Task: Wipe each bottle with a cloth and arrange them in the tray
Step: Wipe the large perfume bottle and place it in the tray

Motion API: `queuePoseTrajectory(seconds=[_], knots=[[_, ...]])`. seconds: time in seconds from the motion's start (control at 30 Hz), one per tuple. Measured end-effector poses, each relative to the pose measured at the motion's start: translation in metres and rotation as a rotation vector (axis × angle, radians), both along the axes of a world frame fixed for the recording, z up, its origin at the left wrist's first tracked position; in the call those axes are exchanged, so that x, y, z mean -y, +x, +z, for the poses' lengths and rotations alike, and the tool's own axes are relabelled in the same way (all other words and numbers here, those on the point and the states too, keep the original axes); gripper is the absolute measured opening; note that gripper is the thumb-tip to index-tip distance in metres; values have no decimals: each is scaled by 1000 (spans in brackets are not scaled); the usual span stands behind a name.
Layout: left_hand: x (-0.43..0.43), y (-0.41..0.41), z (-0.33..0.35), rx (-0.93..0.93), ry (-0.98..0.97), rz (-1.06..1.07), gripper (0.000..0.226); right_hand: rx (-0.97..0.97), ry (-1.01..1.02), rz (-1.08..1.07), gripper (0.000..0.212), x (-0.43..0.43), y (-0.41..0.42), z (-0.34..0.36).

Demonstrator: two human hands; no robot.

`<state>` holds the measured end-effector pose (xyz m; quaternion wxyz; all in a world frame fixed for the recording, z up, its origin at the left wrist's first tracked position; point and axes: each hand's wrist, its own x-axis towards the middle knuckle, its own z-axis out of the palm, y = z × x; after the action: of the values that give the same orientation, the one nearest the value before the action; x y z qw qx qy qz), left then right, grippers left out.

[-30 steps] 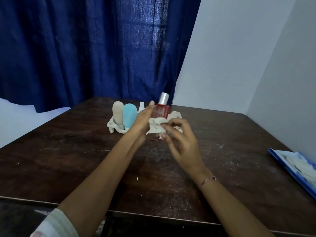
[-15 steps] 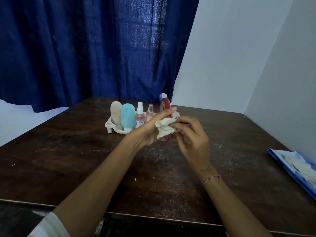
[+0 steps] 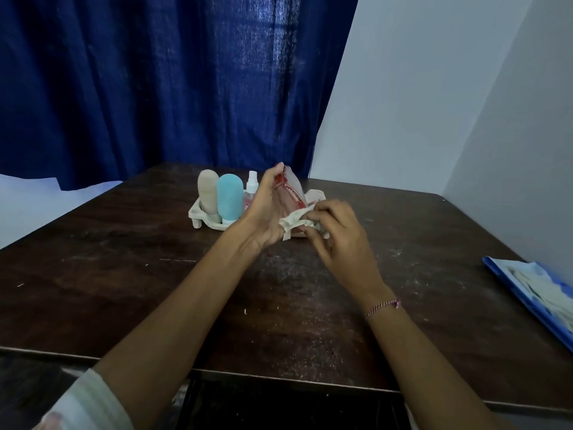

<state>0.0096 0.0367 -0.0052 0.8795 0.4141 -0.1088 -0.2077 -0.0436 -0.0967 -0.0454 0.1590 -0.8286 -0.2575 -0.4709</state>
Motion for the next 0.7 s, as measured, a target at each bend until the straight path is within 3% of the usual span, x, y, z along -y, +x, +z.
queuePoseTrajectory(seconds=[0.23, 0.4, 0.53, 0.7], knots=[[-8, 6, -5, 31, 25, -122, 49, -5, -16, 53, 16, 2, -2, -1], [-10, 4, -5, 113, 4, -227, 54, 72, 380, 45, 16, 11, -6, 9], [-13, 0, -8, 327, 234, -393, 47, 78, 675, 55, 25, 17, -4, 16], [-15, 6, -14, 473, 413, -410, 61, 27, 447, 67, 26, 9, -4, 10]])
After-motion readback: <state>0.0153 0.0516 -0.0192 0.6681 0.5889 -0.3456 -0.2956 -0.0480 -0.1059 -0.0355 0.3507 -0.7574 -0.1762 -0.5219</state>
